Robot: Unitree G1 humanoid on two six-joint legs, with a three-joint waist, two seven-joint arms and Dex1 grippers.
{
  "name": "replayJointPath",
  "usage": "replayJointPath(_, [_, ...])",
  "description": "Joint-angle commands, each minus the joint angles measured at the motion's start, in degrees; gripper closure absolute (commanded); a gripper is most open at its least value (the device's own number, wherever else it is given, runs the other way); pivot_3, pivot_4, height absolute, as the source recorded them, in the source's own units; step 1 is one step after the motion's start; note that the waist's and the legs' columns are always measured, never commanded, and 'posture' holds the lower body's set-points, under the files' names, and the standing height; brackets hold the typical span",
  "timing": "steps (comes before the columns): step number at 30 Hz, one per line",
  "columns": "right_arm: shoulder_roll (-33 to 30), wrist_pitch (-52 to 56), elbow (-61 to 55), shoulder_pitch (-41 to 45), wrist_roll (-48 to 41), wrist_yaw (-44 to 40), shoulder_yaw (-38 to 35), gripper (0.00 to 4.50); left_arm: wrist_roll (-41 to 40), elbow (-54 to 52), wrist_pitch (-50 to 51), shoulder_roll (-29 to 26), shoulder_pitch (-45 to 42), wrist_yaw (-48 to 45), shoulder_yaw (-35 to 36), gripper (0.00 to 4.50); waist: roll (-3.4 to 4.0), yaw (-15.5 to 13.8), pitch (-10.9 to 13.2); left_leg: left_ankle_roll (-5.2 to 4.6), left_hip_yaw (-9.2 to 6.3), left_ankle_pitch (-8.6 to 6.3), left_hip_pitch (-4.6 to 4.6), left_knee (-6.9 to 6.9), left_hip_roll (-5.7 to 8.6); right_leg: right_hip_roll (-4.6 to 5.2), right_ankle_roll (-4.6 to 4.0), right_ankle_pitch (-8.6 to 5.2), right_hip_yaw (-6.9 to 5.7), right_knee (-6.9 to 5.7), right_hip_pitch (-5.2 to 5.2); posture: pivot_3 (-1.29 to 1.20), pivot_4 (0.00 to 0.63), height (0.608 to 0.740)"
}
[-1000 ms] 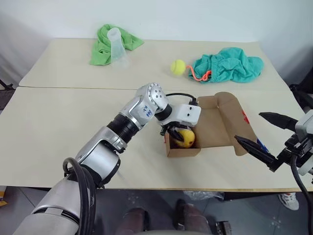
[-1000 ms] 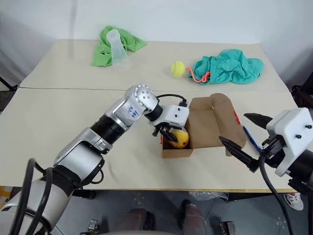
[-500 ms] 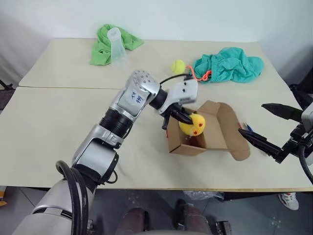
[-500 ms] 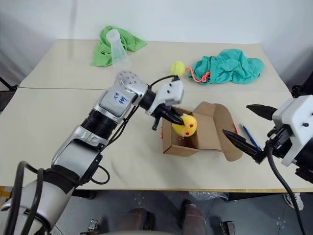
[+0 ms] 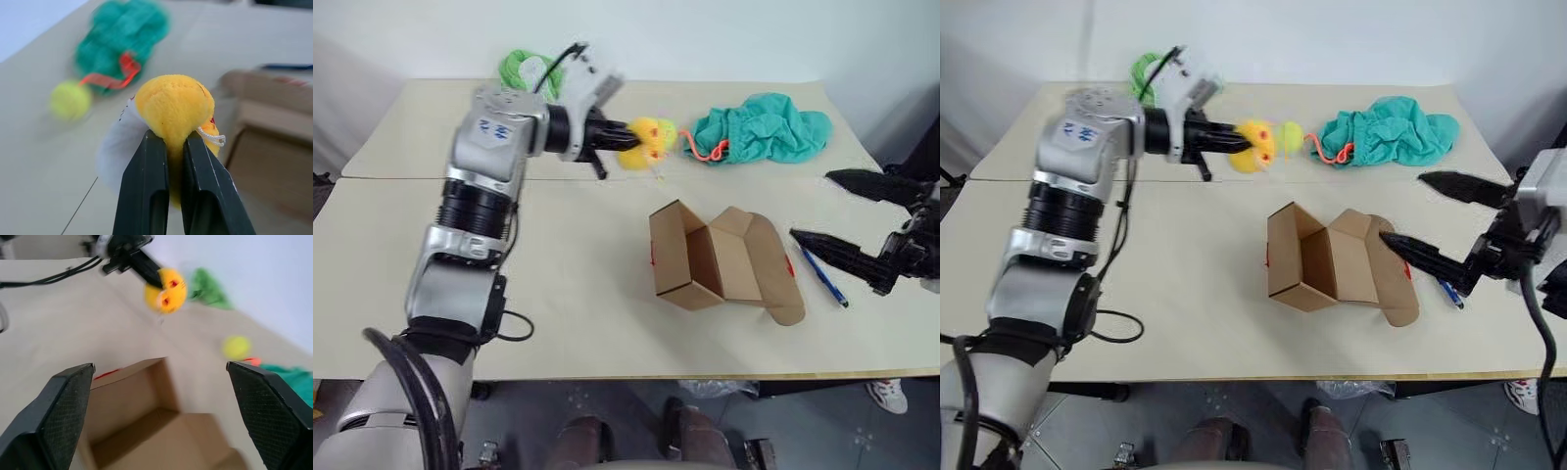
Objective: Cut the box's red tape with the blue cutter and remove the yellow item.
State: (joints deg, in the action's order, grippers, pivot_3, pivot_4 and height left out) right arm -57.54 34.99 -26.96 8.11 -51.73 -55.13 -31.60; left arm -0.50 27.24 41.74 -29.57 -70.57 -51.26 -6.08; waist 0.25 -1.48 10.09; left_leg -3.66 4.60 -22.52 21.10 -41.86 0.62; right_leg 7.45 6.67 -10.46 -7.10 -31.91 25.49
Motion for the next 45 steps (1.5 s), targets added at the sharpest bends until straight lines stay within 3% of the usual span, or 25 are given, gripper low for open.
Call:
replayJointPath(1, [0.34,-4.16,5.37,4.34,1.62,-5.74,4.05,0.0,2.75,-5.72,6.28,-4.67,4.05,4.72,0.68,4.5,-0.01,0.09,0.01,0.0,0.03,0.0,-0.01,0.0,0.0,0.0,0.01,0.01,0.02,-0.01,0.0,0.0,0.15,0.74])
replayJointPath(7, [4.48,-7.69,14.82,17.86,5.97,-10.45,15.28,0.0,3.52,-19.98,19.97,-12.18,16.53,7.85,0.57,4.5,-0.01,0.26,0.05,0.11,0.04,0.03,-0.04,-0.03,-0.05,-0.03,0.03,0.01,0.07,-0.04,0.01,0.0,0.15,0.74])
replayJointPath(14, [7.2,-10.38,22.81,26.22,10.8,-15.13,21.5,0.0,0.65,-32.48,30.46,-18.4,22.63,8.09,2.31,2.33,0.02,0.23,0.09,0.25,-0.06,0.09,0.01,-0.03,-0.03,-0.05,0.01,0.0,0.03,-0.06,0.0,0.0,0.15,0.74])
replayJointPath(21, [7.38,-10.49,24.17,27.81,12.13,-16.37,21.56,0.0,-5.5,-37.3,34.12,-20.66,20.81,7.41,7.3,0.09,0.06,0.27,0.12,0.5,-0.06,0.18,-0.05,-0.01,-0.14,-0.16,-0.02,-0.04,0.03,-0.12,0.0,0.0,0.15,0.74])
replayJointPath(28, [6.11,-10.67,23.68,25.31,13.13,-15.62,18.85,0.0,-12.12,-44.53,25.06,-23.15,25.72,1.78,5.88,0.04,0.1,0.36,0.14,0.64,-0.06,0.18,-0.15,0.03,-0.21,-0.22,-0.12,-0.09,0.05,-0.19,0.0,0.0,0.15,0.74])
replayJointPath(34, [1.94,-12.06,24.84,13.97,16.21,-14.65,11.58,0.0,-19.14,-53.49,-0.37,-13.5,42.74,-2.23,12.07,0.04,0.17,-0.06,0.15,0.67,-0.06,0.18,-0.13,0.1,-0.21,-0.16,-0.2,-0.14,0.0,-0.18,0.01,0.0,0.15,0.74])
replayJointPath(37, [1.07,-13.01,26.24,7.45,17.2,-15.1,7.08,0.0,-18.92,-53.31,-9.21,-12.08,49.86,-3.67,12.55,0.04,0.16,0.16,0.17,0.67,-0.01,0.18,-0.17,0.07,-0.23,-0.18,-0.22,-0.13,0.0,-0.2,0.0,0.0,0.15,0.74])
replayJointPath(40, [1.33,-16.48,29.74,-3.08,20.53,-15.31,2.18,0.0,-21.36,-49.57,-18.65,-6.19,56.97,-2.05,17.56,0.04,0.24,0.03,0.12,0.69,0.28,0.17,-0.69,0.33,-0.26,-0.17,-0.28,-0.16,0.19,-0.26,-0.23,0.0,0.15,0.74])
replayJointPath(42, [2.21,-18.45,31.1,-7.01,21.7,-14.69,0.91,0.0,-23.48,-46.37,-17.05,-6.14,58.89,-3.51,18.16,0.04,0.23,0.14,0.13,0.7,0.41,0.16,-1.0,0.52,-0.27,-0.17,-0.28,-0.16,0.22,-0.12,-0.52,0.0,0.15,0.74])
replayJointPath(45, [4.66,-19.77,30.02,-10.21,21.88,-11.71,-0.41,0.0,-20.53,-42.56,-21.94,-8.15,62.87,-6.0,16.18,0.04,0.25,0.57,0.13,0.65,0.63,0.16,-1.16,0.52,-0.27,-0.12,-0.37,-0.09,0.51,-0.16,-0.46,0.0,0.15,0.74])
